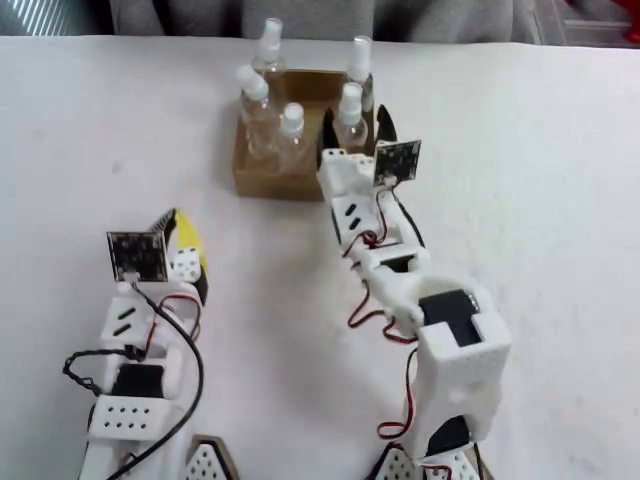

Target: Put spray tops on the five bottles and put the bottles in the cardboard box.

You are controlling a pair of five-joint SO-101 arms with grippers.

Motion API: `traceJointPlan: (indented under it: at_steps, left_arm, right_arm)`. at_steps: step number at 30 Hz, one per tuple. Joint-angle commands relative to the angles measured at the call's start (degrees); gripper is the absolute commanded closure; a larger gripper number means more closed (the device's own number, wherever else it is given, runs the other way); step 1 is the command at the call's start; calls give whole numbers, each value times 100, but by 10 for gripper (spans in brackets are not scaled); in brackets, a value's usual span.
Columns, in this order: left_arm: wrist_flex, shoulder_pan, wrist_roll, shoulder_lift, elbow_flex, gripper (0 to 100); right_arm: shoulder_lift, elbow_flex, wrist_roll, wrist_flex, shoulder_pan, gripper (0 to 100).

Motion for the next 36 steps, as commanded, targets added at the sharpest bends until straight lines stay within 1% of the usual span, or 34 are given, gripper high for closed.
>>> traceJointPlan:
  at_steps: [1, 3, 7, 9, 14, 18, 24, 26, 27, 29, 33, 34, 36]
  left_arm:
    - [-141, -4, 26, -40, -18, 977]
    - [-141, -4, 26, -40, -18, 977]
    - [-141, -4, 26, -40, -18, 977]
    - [-141, -4, 26, -40, -18, 977]
    - [-141, -31, 26, -40, -18, 977]
    - [79, -31, 18, -40, -18, 977]
    - [123, -40, 18, -40, -18, 977]
    - [299, -40, 9, -40, -18, 977]
    - [369, -31, -70, -40, -18, 977]
    - [536, -31, -396, -40, -18, 977]
    - [1046, -40, -756, -40, -18, 977]
    - [1160, -40, -791, -40, -18, 977]
    - [1363, -40, -941, -40, -18, 977]
  right_arm:
    - [-743, 290, -44, -4, 57, 731]
    - [-1147, 624, -53, -4, 57, 732]
    - [-2158, 1468, -510, 22, 110, 732]
    - [-2721, 1881, -589, 31, 163, 733]
    - [-3908, 2971, -598, 31, 303, 733]
    - [-4778, 3859, -589, 31, 453, 733]
    - [-6158, 5204, -563, 40, 910, 734]
    - [-6668, 5635, -563, 101, 1095, 734]
    - [-6862, 5644, -589, 330, 1235, 741]
    - [-7371, 5653, -607, 1156, 1657, 791]
    - [-8585, 5688, -607, 2703, 2167, 967]
    - [-8954, 5697, -607, 3081, 2229, 991]
    - [-9727, 5749, -607, 3987, 2299, 954]
